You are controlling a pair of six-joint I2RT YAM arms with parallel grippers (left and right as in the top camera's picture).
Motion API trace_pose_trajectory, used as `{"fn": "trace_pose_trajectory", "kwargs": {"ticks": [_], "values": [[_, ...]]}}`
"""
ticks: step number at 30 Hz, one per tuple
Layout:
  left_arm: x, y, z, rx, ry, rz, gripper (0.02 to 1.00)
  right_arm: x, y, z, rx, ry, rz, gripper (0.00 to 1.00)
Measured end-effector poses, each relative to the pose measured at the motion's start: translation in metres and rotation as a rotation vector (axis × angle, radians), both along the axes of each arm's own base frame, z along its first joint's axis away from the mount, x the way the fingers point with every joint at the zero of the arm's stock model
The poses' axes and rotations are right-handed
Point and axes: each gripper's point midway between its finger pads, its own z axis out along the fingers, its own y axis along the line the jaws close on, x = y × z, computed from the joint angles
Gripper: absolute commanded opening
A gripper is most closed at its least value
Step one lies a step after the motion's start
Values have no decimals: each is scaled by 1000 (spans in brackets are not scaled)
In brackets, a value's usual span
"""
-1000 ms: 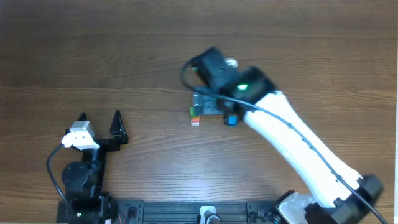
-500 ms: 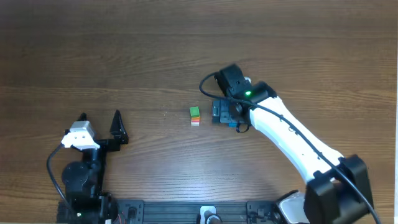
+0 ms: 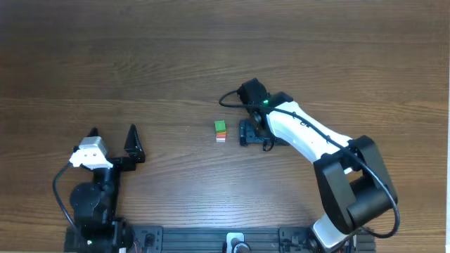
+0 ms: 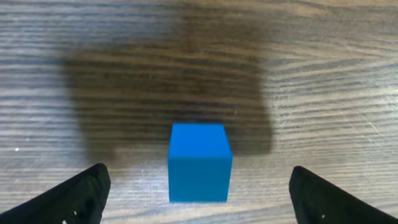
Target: Stack Cubes
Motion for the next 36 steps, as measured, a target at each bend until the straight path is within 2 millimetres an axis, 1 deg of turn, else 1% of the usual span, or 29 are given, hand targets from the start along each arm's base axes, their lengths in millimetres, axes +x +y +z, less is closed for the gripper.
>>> {"fn": "trace_pose_trajectory", "kwargs": {"ticks": [8, 21, 25, 28, 31, 36], "values": [[0, 0, 0, 0, 0, 0, 1000, 1, -7, -8, 21, 3, -9, 840], [0, 0, 0, 0, 0, 0, 1000, 6, 0, -8, 62, -13, 14, 492], [0, 0, 0, 0, 0, 0, 1000, 6, 1, -8, 65, -11, 13, 446], [0, 0, 0, 0, 0, 0, 1000, 6, 1, -8, 66, -11, 14, 380], [0, 0, 0, 0, 0, 0, 1000, 6, 1, -8, 66, -12, 14, 275], [0, 0, 0, 0, 0, 0, 1000, 6, 2, -8, 69, -14, 12, 202]]}}
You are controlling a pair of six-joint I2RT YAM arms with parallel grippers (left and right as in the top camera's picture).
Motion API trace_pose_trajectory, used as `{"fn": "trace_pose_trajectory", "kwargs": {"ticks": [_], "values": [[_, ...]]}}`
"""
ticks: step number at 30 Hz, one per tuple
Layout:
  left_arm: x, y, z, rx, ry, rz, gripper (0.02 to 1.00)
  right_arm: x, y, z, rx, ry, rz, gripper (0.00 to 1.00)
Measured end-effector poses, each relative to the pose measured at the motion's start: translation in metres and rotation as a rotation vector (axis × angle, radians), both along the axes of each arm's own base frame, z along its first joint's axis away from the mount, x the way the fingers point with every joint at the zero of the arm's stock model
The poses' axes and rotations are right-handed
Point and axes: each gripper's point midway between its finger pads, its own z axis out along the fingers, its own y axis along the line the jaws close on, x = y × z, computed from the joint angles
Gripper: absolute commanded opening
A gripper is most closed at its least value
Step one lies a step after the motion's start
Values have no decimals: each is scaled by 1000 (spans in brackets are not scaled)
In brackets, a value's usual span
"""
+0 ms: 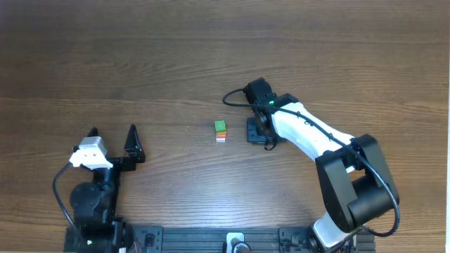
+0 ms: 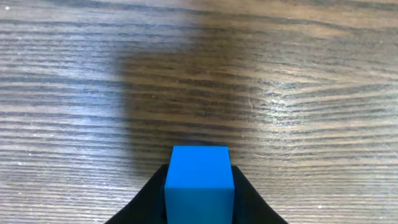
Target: Stack Cubes
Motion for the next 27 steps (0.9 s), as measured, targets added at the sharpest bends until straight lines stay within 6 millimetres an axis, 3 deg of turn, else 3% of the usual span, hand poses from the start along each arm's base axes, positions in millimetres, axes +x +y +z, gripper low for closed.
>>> {"fn": "trace_pose_trajectory", "kwargs": {"ticks": [10, 15, 20, 24, 27], "values": [[0, 0, 0, 0, 0, 0, 998, -6, 2, 8, 1, 2, 13, 132], [0, 0, 0, 0, 0, 0, 1000, -16, 8, 54, 23, -32, 44, 110], [0, 0, 0, 0, 0, 0, 1000, -14, 31, 120, 28, -99, 84, 106], [0, 0, 0, 0, 0, 0, 1000, -12, 55, 152, 48, -152, 120, 102], [0, 0, 0, 0, 0, 0, 1000, -11, 72, 164, 61, -169, 136, 99]]}}
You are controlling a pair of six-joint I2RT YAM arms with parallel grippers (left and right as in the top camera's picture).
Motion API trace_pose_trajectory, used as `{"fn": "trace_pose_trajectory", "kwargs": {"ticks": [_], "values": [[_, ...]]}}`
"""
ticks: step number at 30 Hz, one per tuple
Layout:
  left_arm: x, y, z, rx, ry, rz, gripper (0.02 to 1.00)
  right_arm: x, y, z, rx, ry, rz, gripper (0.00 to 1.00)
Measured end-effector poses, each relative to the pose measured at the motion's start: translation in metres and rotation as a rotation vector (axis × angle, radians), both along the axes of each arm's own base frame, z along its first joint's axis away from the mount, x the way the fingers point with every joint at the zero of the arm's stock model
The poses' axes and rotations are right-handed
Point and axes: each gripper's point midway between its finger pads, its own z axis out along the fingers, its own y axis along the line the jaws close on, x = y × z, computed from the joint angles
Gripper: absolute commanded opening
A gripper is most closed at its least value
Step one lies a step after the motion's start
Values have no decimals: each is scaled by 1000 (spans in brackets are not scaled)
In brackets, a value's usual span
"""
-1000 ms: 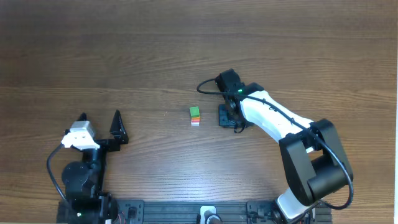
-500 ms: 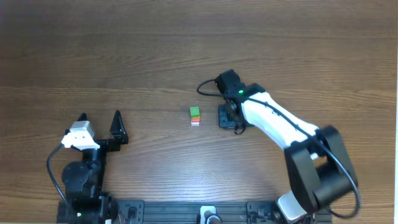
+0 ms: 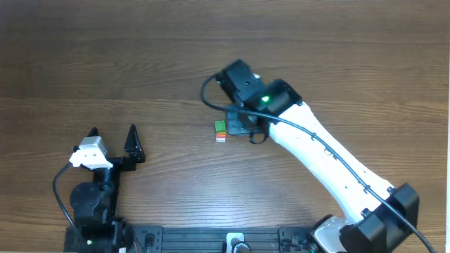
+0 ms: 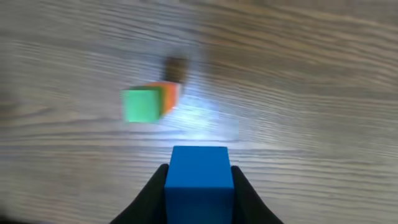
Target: Stack Cubes
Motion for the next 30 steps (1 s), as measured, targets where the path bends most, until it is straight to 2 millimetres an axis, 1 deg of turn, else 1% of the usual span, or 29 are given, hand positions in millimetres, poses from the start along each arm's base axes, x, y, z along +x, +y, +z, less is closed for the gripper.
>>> {"fn": "trace_pose_trajectory", "kwargs": {"ticks": [4, 6, 12, 15, 25, 30], "values": [[0, 0, 0, 0, 0, 0, 1000, 2, 19, -4, -20, 30, 8, 93], [0, 0, 0, 0, 0, 0, 1000, 4, 28, -14, -42, 61, 6, 91], [0, 0, 0, 0, 0, 0, 1000, 5, 33, -37, -72, 117, -16, 86], [0, 0, 0, 0, 0, 0, 1000, 4, 36, -39, -68, 123, -20, 86], [0, 0, 0, 0, 0, 0, 1000, 4, 41, -40, -53, 120, -21, 86], [0, 0, 0, 0, 0, 0, 1000, 8, 45, -46, -48, 121, -21, 86]]}}
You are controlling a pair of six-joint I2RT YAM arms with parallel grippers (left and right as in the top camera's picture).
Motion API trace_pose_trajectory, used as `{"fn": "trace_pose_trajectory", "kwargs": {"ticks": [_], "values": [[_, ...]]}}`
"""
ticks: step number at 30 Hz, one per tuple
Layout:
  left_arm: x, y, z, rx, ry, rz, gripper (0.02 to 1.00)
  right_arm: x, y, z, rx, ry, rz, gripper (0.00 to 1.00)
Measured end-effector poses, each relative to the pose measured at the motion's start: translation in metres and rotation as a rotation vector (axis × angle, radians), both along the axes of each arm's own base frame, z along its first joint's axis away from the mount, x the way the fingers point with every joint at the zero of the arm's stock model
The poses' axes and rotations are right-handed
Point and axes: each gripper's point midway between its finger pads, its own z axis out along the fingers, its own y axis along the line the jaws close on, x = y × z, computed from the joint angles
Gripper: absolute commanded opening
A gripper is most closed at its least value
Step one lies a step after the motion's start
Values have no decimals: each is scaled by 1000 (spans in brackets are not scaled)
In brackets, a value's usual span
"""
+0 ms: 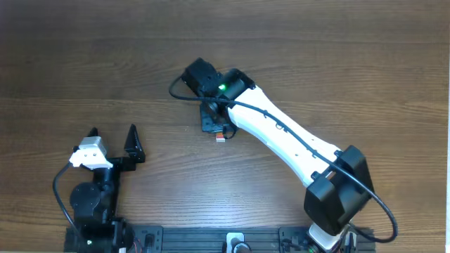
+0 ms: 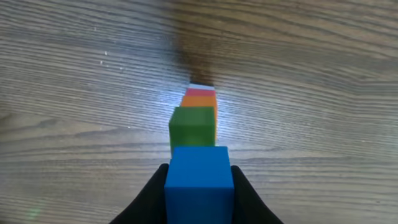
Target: Stack Cubes
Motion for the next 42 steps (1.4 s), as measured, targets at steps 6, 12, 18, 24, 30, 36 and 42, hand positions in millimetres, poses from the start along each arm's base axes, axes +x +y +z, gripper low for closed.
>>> {"fn": "trace_pose_trajectory", "kwargs": {"ticks": [6, 12, 18, 24, 30, 36, 42], "values": [[0, 0, 0, 0, 0, 0, 1000, 3, 4, -7, 2, 4, 1, 86], [0, 0, 0, 0, 0, 0, 1000, 4, 5, -7, 7, 3, 1, 84], [0, 0, 0, 0, 0, 0, 1000, 4, 5, -7, 7, 3, 1, 88], [0, 0, 0, 0, 0, 0, 1000, 4, 5, -7, 7, 3, 1, 93], [0, 0, 0, 0, 0, 0, 1000, 4, 5, -7, 6, 3, 1, 93], [0, 0, 0, 0, 0, 0, 1000, 4, 5, -11, -1, 10, 0, 93], [0, 0, 0, 0, 0, 0, 998, 5, 5, -13, -4, 13, -1, 106]]}}
